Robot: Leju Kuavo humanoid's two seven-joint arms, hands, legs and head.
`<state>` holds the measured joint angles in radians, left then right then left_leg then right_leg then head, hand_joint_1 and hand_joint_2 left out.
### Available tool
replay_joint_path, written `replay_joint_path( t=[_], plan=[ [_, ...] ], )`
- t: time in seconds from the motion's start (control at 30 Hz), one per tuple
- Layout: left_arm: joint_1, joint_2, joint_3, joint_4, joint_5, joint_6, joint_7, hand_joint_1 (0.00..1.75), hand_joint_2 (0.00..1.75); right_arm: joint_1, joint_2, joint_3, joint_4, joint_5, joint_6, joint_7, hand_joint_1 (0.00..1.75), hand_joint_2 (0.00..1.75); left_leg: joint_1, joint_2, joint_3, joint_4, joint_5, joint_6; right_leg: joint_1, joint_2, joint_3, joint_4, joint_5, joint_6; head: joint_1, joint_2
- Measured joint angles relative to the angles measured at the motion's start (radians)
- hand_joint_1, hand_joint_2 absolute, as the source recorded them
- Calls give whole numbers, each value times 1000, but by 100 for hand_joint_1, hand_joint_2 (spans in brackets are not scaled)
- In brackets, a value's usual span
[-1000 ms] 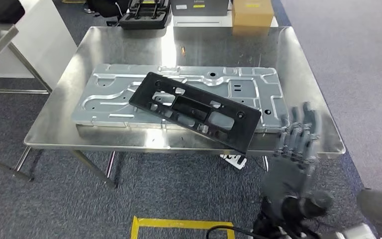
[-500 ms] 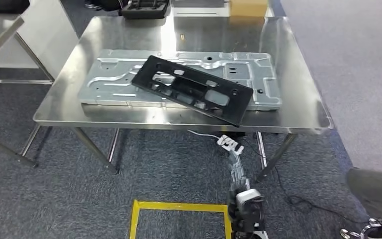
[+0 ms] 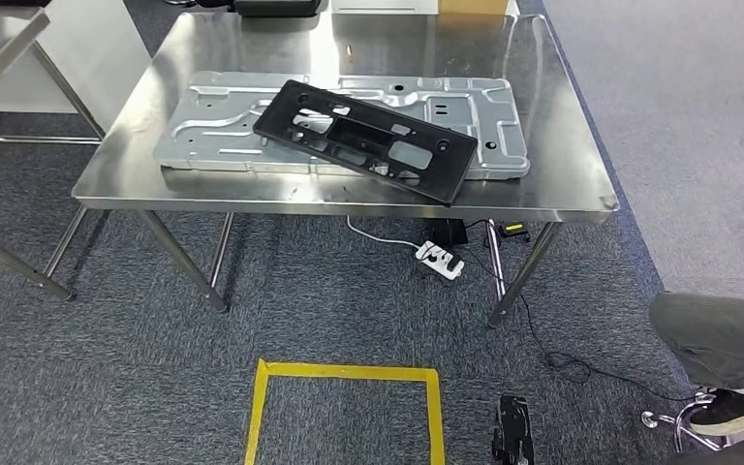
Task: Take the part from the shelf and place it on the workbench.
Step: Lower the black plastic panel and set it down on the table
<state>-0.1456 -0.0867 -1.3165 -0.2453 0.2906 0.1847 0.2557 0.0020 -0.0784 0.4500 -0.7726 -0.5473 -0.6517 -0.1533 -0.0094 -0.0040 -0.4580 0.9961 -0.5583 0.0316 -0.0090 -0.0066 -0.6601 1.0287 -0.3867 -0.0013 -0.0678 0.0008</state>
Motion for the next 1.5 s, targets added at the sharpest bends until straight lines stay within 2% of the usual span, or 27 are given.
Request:
replay_joint_path(
  t=[0.07,0.1,0.17,0.23,0.27,0.3,0.33,0.37,0.4,0.47,0.5,0.57,0.63,0.73,0.77,0.83,0.9,0.97,1.0,1.07,1.13,1.23,1.27,1.3,1.37,1.43,1.5],
  plan=[
    [-1,-3,5,0,1,-6,2,0,0,-17,17,-8,90,4,33,98,0,0,-5,4,-1,-25,13,9,-7,1,0,-6,13,13,0,0],
    [-1,-4,8,0,2,-8,3,0,0,-24,25,-8,135,17,57,162,0,0,-5,7,-6,-31,27,15,-8,2,-4,1,-1,17,1,0],
    [1,-5,11,0,-1,-14,4,0,0,-33,42,-2,215,47,110,306,0,0,-3,13,-23,-39,53,31,-10,5,-21,70,-92,20,6,0],
    [1,-6,12,0,-9,-24,3,0,0,-39,58,10,276,62,168,435,0,0,-5,14,-52,-34,75,40,-10,5,-43,191,-187,23,11,0],
    [1,-7,12,0,-14,-30,3,0,0,-43,66,17,301,78,196,486,0,0,-6,15,-69,-29,86,39,-10,5,-45,240,-197,25,11,0],
    [1,-7,12,0,-20,-37,3,0,0,-47,74,28,323,110,222,530,0,0,-6,16,-88,-23,96,37,-10,5,-37,267,-182,27,11,0],
    [1,-8,12,0,-27,-43,4,0,0,-52,81,48,343,156,246,565,0,0,-5,17,-110,-14,105,34,-11,5,-14,263,-151,29,11,0],
    [1,-8,12,0,-34,-49,5,0,0,-58,87,75,360,204,267,588,0,0,-4,17,-133,-2,113,30,-13,4,27,226,-124,32,11,0],
    [1,-9,12,0,-42,-54,7,0,0,-65,92,107,375,242,285,601,0,0,-5,17,-154,13,118,25,-13,4,79,166,-117,33,12,0],
    [-1,-11,12,0,-55,-63,8,0,0,-77,99,164,395,280,312,601,0,0,-6,18,-185,41,127,15,-10,5,163,43,-150,28,12,0],
    [-1,-12,12,0,-60,-66,8,0,0,-82,101,185,403,291,327,598,0,0,-7,19,-193,47,132,10,-7,6,179,10,-168,23,12,0],
    [-2,-12,12,0,-71,-75,11,0,0,-86,105,222,418,327,385,594,0,0,-4,18,-201,52,141,-3,-7,5,173,-5,-167,7,13,0],
    [-2,-12,12,0,-82,-84,12,0,0,-91,105,267,431,390,488,593,0,0,2,15,-215,82,105,-18,-9,2,163,-7,-150,-10,13,0],
    [-3,-12,12,0,-97,-94,10,0,0,-102,104,351,441,473,610,592,0,0,11,13,-260,236,-15,-37,-8,-3,137,-7,-127,-21,9,0],
    [-3,-12,12,0,-99,-98,8,0,0,-104,104,375,444,487,625,592,0,0,14,13,-269,284,-30,-41,-8,-6,128,-6,-120,-21,9,0],
    [-4,-12,12,0,-106,-105,8,0,0,-106,103,409,450,495,639,592,0,0,19,14,-243,292,-1,-45,-7,-16,112,-4,-109,-18,9,0],
    [-4,-12,12,0,-116,-111,8,0,0,-109,102,434,457,477,647,591,0,0,23,30,-156,173,45,-44,-7,-28,106,-1,-103,-13,9,0],
    [-8,-13,11,0,-125,-112,8,0,0,-110,102,448,462,443,651,587,0,0,15,53,-83,54,50,-34,-5,-43,106,-1,-97,-3,9,0],
    [-10,-13,11,0,-127,-112,7,0,0,-111,102,451,464,426,651,584,0,0,10,58,-72,28,44,-28,-4,-51,106,-2,-94,2,8,0],
    [-10,-14,11,0,-128,-112,6,0,0,-112,101,451,468,398,653,579,0,0,6,45,-75,16,49,-11,-3,-67,105,-5,-89,15,8,0],
    [-7,-13,11,0,-126,-115,7,0,0,-113,100,451,472,382,653,573,0,0,8,33,-79,5,61,5,-5,-56,96,15,-109,24,10,0],
    [-7,-14,11,0,-120,-122,8,0,0,-116,98,456,475,403,659,560,0,0,4,15,-91,1,74,26,-3,-15,31,172,-207,23,14,0],
    [-7,-14,11,0,-120,-123,8,0,0,-117,98,464,476,423,664,555,0,0,0,7,-96,2,78,30,-1,-9,10,229,-230,21,15,0],
    [-7,-14,11,0,-120,-124,8,0,0,-119,97,476,478,442,668,550,0,0,-3,-3,-100,3,80,31,0,-6,1,258,-235,19,15,0],
    [-5,-14,11,0,-120,-126,6,0,0,-121,95,503,480,472,675,539,0,0,-6,-26,-106,10,83,31,1,1,35,208,-190,13,15,0],
    [-5,-14,11,0,-120,-125,2,0,0,-120,93,522,481,483,680,527,0,0,-8,-49,-115,23,83,29,0,36,99,83,-137,6,15,0],
    [-8,-15,11,0,-119,-123,-1,0,0,-120,92,536,483,480,683,515,0,0,-7,-69,-132,36,86,21,-1,68,125,16,-125,3,14,0]
  ],
)
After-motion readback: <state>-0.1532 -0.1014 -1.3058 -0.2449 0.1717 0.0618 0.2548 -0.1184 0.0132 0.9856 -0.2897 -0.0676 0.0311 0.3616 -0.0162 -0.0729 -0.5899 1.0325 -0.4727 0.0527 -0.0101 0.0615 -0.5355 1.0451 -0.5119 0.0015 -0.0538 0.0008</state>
